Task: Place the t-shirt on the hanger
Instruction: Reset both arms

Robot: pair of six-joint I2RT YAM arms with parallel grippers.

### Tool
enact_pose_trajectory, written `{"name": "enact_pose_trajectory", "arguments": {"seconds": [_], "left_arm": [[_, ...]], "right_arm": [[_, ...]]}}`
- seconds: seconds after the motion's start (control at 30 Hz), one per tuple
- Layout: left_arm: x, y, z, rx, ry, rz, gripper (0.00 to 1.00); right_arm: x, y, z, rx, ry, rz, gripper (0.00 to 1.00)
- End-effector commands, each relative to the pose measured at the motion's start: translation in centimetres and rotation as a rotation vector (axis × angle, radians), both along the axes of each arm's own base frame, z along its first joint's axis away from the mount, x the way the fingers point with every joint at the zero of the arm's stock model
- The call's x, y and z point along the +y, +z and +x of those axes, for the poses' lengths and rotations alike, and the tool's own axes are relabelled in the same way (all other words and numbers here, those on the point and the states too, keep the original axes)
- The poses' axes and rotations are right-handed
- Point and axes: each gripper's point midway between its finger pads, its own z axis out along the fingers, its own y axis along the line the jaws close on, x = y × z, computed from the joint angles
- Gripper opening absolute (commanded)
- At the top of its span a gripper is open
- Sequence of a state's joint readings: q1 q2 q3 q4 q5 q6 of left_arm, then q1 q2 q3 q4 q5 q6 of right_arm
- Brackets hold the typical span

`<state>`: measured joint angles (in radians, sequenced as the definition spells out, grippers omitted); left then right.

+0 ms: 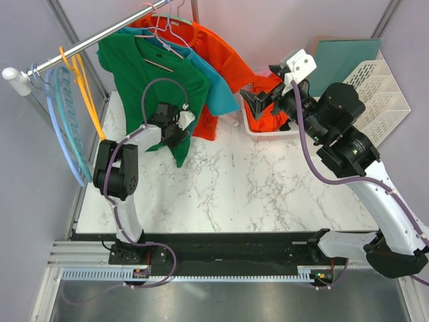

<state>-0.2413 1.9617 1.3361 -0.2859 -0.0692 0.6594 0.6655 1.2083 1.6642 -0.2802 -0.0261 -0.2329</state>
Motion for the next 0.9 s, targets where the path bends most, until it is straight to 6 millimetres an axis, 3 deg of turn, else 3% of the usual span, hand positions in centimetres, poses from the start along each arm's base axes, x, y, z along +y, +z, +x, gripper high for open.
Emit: {"name": "enact_pose_trajectory", "arguments": {"seconds": [0.0,0.03,0.07,0.1,0.13,0.17,0.2,0.23,0.27,0.3,0.33,0.37,0.4,0.43,0.47,0.5,0.53,0.57,0.67,0.87], "left_arm": [[-7.6,7.4,-3.8,-0.069,-0.224,-0.14,0.84],[-9.1,8.0,-5.4,-0.061,-0.28,-0.175,0.86],[-9.8,9.9,-7.6,-0.078,-0.32,-0.206,0.89],[-11.4,10.3,-9.9,-0.05,-0.356,-0.233,0.99],[-12.4,11.2,-11.9,-0.028,-0.404,-0.287,0.99],[-12.8,13.1,-14.1,-0.04,-0.435,-0.34,0.99],[-13.1,13.7,-16.2,0.008,-0.419,-0.399,0.99],[-13.7,14.2,-18.0,0.047,-0.445,-0.453,0.99],[-13.9,15.7,-19.6,0.048,-0.465,-0.481,0.99],[-13.5,15.3,-22.0,0.137,-0.472,-0.487,0.99],[-13.4,15.5,-23.0,0.159,-0.483,-0.496,0.99],[-13.1,15.8,-23.9,0.173,-0.464,-0.509,0.99],[-12.4,16.7,-24.6,0.147,-0.444,-0.514,0.99],[-11.7,16.3,-25.3,0.154,-0.42,-0.508,0.99],[-11.3,16.3,-25.6,0.147,-0.399,-0.507,0.99],[-10.4,17.0,-25.9,0.1,-0.377,-0.496,0.99],[-9.7,16.1,-26.3,0.111,-0.355,-0.476,0.99],[-9.2,15.9,-26.5,0.105,-0.336,-0.467,0.99],[-8.1,15.0,-27.3,0.093,-0.304,-0.45,0.99],[-7.9,14.7,-27.3,0.086,-0.295,-0.442,0.99]], "right_arm": [[-1.2,-2.0,0.4,0.059,-0.038,-0.042,0.98],[-1.6,-2.2,0.3,0.071,-0.044,-0.04,0.98],[-1.9,-2.6,0.2,0.085,-0.048,-0.042,0.98],[-2.4,-3.7,0.5,0.113,-0.063,-0.055,0.98],[-2.9,-3.9,0.1,0.121,-0.066,-0.047,0.98],[-3.2,-4.4,0.1,0.135,-0.07,-0.047,0.98],[-3.5,-6.0,0.3,0.174,-0.073,-0.064,0.98],[-3.9,-6.4,-0.1,0.184,-0.073,-0.058,0.98],[-4.1,-8.3,0.0,0.223,-0.078,-0.077,0.98],[-4.6,-8.9,-0.4,0.235,-0.081,-0.077,0.98],[-4.7,-9.9,-0.5,0.258,-0.078,-0.086,0.98],[-5.0,-12.5,-0.4,0.308,-0.083,-0.119,0.98],[-5.5,-13.6,-0.9,0.33,-0.091,-0.128,0.98],[-5.8,-15.0,-1.0,0.361,-0.093,-0.136,0.98],[-6.2,-18.0,-1.1,0.419,-0.098,-0.172,0.98],[-6.5,-19.2,-1.9,0.443,-0.094,-0.185,0.98],[-6.8,-20.5,-2.1,0.468,-0.096,-0.19,0.98],[-7.2,-23.2,-2.4,0.52,-0.1,-0.211,0.98],[-8.1,-26.2,-3.4,0.581,-0.107,-0.213,0.98],[-8.9,-27.7,-4.2,0.616,-0.1,-0.214,0.98]]}}
